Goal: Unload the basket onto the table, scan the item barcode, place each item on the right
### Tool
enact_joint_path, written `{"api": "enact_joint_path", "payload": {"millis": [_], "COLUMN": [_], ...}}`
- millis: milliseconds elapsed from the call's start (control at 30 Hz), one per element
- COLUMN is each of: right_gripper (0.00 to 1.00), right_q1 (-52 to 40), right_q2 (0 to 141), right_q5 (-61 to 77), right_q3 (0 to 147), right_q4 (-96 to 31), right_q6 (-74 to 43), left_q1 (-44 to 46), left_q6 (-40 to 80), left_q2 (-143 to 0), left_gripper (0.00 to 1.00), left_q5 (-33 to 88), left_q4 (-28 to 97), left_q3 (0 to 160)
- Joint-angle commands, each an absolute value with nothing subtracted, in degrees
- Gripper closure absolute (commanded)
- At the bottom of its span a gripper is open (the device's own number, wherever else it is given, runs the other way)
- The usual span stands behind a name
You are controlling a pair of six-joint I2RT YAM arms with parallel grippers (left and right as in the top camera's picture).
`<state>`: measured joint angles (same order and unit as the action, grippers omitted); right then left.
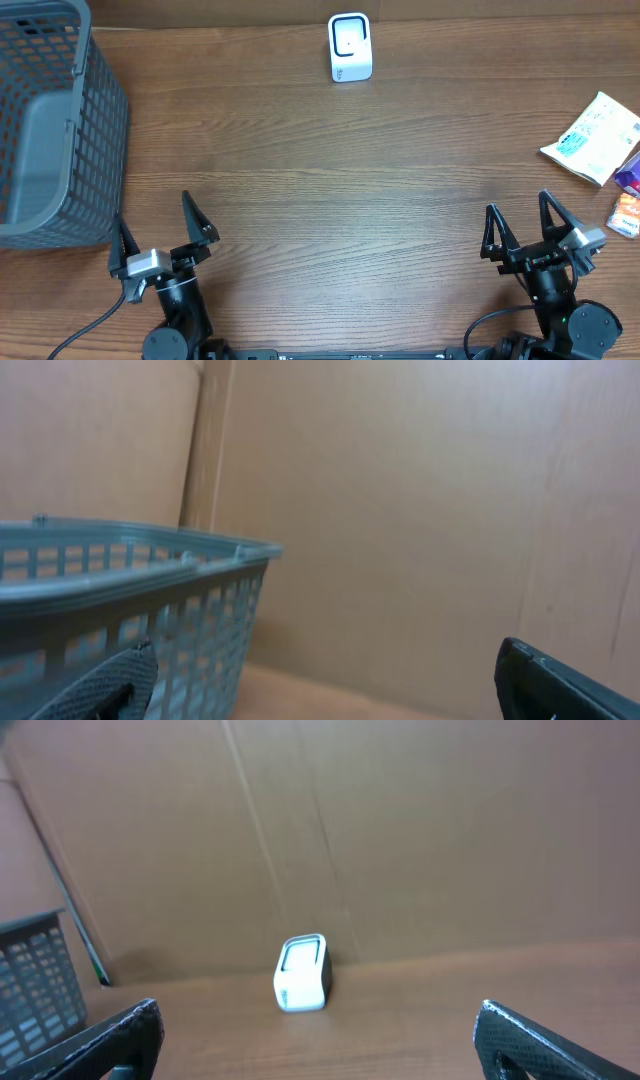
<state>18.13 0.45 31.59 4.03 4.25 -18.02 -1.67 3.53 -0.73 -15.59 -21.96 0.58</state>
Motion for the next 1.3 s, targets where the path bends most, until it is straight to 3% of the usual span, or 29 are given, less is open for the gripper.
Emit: {"api": "enact_joint_path", "payload": {"millis": [0,533,767,967,1267], "right_gripper": [0.00,0.00,0.00,0.00,0.00], "right_q1": [18.33,17.82,6.90,3.20,-3.16], "right_q2": [0.49,0.64,0.60,0.58,0.12], "right_q5": [30.72,30.06,30.09,29.87,22.79], "right_q3": [3.31,3.31,3.25,0.25,0.43], "right_q4": [2.28,-10.04,-9.85,-2.33,-2.85], "right_q6": [-18.22,-18.22,-18.22,-18.22,-13.17], "left_q1": [-2.22,-2.22,-2.22,-2.22,-2.22], "left_q6": [4.34,4.32,4.32,4.29,4.29], "left_q2": [-0.27,-0.27,-0.27,-0.75,-0.75], "left_gripper": [0.00,0.00,0.00,0.00,0.00], "left_q5": [-15.55,-15.49,-15.51,-15.42,-15.40], "left_q4": [-20.12,-11.64,2.70,3.18,3.18], "left_q3": [0.34,0.34,0.34,0.43,0.43]}}
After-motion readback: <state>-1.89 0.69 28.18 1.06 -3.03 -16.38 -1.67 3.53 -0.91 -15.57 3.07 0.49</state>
